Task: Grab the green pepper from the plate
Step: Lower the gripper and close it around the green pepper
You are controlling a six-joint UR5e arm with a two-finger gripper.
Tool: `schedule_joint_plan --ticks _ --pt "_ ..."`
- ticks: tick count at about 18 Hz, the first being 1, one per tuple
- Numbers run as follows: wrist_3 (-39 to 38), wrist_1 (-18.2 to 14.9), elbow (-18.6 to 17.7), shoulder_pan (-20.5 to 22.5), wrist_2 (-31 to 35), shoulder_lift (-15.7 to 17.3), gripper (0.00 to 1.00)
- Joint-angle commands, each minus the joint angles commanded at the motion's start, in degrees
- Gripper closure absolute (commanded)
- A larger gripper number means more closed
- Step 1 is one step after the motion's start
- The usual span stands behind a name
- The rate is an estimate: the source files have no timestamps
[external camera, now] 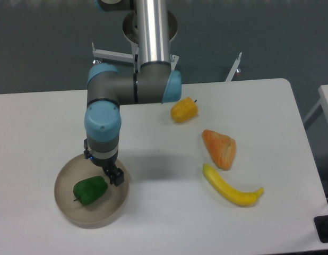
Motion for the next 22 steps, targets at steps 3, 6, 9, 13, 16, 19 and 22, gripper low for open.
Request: schedule_joint_plan --ticks 3,6,9,13,16,19,22 --pt "-0.09 0.18 0.35 0.00 0.00 -0.18 0.00" --pt "-0.18 0.97 0.70 0.00 0.00 -0.88 0.00" --pt "-0.18 1.41 2.89 -0.79 0.00 -2.98 0.00" --pt "-3.16 1.41 3.52 -0.88 -1.31 -3.35 0.64" --pt "-3.26 1.41 3.60 -0.88 -1.32 -1.94 1.00" --pt "-3.17 1.33 3.78 0.52 -1.76 0.77 1.00" --pt "-3.34 0.10 2.29 3.94 -1.58 5.52 1.00"
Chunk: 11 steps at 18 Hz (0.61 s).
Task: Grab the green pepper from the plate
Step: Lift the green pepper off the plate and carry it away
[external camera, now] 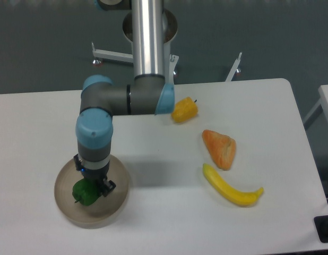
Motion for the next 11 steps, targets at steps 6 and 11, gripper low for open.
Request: schedule_joint_plan --ticks 6,11 --pt "4.02 -2.46 0.61 10.97 0.00 3.88 1.00" --pt "19.57 -7.82 0.87 18.72 1.57 3.36 1.00"
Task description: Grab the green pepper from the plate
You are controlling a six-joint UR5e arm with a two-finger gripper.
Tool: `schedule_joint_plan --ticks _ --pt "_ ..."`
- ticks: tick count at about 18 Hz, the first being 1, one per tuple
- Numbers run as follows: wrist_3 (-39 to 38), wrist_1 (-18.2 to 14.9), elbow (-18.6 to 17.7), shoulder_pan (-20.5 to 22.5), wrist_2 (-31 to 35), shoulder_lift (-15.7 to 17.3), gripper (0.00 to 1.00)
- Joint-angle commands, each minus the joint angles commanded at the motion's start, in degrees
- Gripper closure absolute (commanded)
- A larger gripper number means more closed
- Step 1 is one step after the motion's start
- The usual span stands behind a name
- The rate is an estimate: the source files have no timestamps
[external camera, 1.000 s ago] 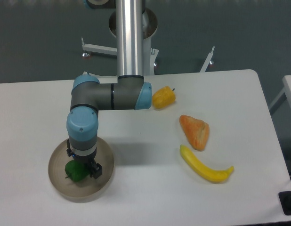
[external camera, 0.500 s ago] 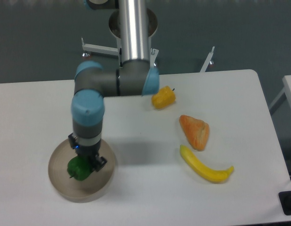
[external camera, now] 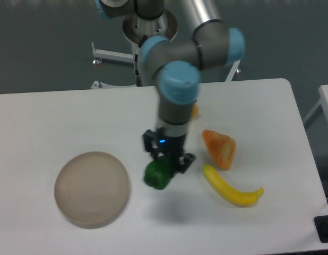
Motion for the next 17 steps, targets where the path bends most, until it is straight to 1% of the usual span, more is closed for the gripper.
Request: schedule_joint_plan --ticks 1,3,4,5,9,12,17 --pt "3.16 -0.96 1.13 0.54 2.36 -0.53 1.00" --pt "7.92 -4.65 1.93 0.98 6.40 -1.49 1.00" --pt "10.47 -5.45 2.37 1.33 8.69 -1.76 1.00" --pt "12.84 -5.63 2.55 1.51 10.02 -1.76 1.00" --pt "13.83 -5.72 2.46 2.30 10.03 -1.85 1.00" --pt "17.16 -5.63 2.81 2.30 9.94 -1.85 1.00" --pt "17.44 -5.37 2.55 2.21 9.94 -1.94 1.00"
